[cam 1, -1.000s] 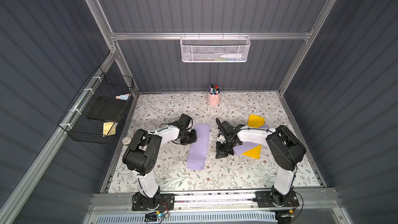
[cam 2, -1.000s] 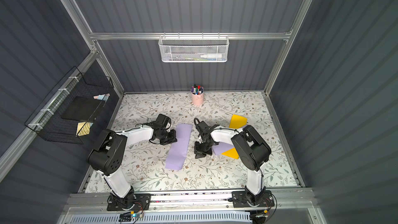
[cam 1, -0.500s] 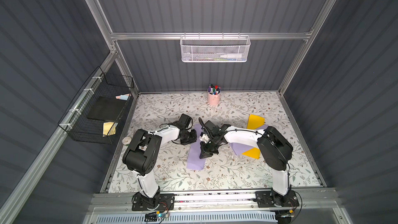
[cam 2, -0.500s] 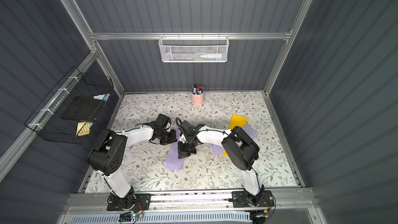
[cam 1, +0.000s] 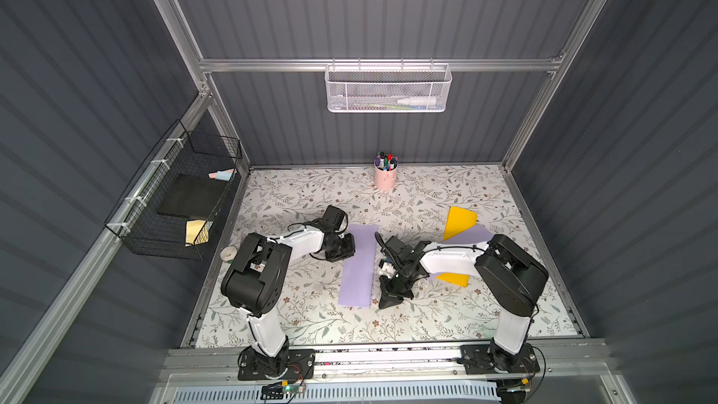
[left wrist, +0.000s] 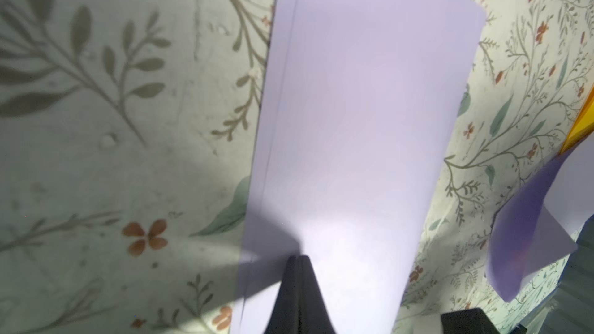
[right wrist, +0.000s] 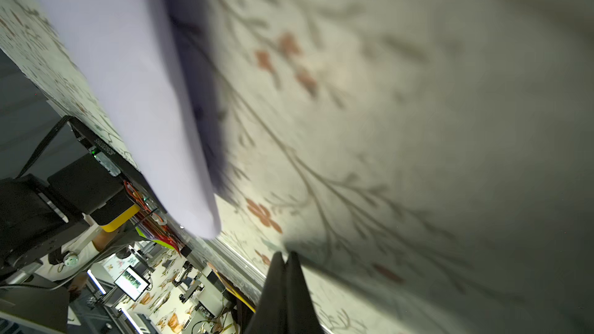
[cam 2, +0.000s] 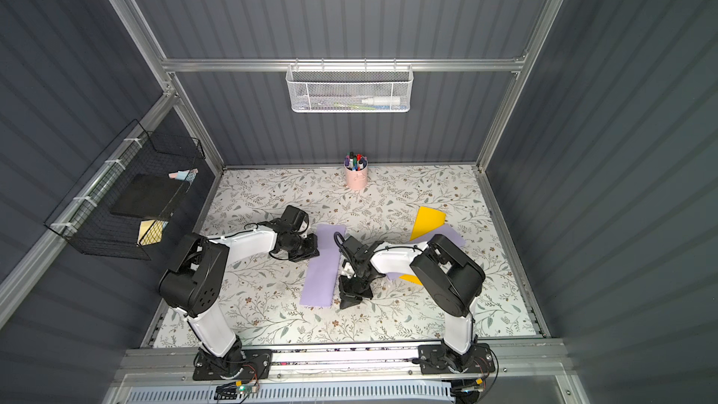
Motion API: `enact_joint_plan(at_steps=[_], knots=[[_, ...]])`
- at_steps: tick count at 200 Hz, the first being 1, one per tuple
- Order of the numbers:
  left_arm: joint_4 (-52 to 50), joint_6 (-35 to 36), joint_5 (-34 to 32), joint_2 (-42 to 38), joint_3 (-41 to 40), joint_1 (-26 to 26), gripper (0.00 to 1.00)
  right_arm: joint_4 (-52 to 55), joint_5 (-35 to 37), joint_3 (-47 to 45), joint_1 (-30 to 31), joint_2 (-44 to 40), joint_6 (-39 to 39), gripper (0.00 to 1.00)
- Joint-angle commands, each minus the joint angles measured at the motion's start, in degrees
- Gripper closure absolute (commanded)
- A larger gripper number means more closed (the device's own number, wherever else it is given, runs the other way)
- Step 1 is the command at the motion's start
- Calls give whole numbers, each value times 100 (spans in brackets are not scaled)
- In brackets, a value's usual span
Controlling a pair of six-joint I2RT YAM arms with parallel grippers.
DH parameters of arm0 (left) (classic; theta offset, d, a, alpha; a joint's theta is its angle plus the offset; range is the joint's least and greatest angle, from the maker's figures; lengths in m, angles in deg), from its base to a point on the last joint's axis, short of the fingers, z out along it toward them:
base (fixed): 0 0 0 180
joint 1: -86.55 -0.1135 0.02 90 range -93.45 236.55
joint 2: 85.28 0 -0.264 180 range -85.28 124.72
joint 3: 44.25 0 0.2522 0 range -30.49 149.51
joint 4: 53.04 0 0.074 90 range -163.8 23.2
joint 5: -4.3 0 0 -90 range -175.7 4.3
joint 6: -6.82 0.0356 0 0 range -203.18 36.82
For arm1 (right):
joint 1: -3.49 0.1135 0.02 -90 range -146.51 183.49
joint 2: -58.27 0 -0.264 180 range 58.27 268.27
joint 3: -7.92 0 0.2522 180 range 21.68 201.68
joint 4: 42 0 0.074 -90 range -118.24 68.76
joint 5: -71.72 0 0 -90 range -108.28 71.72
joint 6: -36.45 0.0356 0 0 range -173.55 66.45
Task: Fold the rectangular paper in half along the long edge
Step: Fold the paper at the center of the board.
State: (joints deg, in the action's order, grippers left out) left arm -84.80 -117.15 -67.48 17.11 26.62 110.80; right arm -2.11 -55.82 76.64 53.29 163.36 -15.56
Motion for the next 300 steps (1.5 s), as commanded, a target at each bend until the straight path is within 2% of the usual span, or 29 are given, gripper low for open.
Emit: enact_joint_plan(at_steps=[1, 32, 76, 119, 162, 192, 212, 241, 272, 290, 300], knots=[[-933, 146, -600, 317, -284, -34, 100, 556, 666, -288, -93, 122, -43, 100], [-925, 137, -609, 291, -297, -37, 100, 693, 602, 402, -82, -58, -83, 100], [-942, 137, -651, 274, -312, -34, 100, 204, 314, 1221, 98, -40, 96, 100], [-954, 146, -635, 351, -277, -37, 100, -47, -71, 1464, 212, 710, 70, 100], [-1021, 154, -703, 296, -268, -34, 100, -126, 114, 878, 214, 790, 68, 100], [-1047, 163, -714, 310, -272, -34, 100, -475, 174, -180, 17, 627, 177, 100], [-1056, 168, -740, 299, -278, -34, 100, -736, 91, -813, -232, 193, 274, 100], [-1040, 181, -758, 294, -302, -39, 100, 169, 587, -732, -433, -513, -128, 100], [-1005, 181, -752, 284, -319, -39, 100, 189, 545, -442, -459, -934, -190, 100], [-1004, 176, -750, 261, -321, -34, 100, -219, 374, -419, -452, -880, -22, 76], [-995, 181, -741, 253, -336, -36, 100, -547, 169, -460, -440, -820, 92, 68]])
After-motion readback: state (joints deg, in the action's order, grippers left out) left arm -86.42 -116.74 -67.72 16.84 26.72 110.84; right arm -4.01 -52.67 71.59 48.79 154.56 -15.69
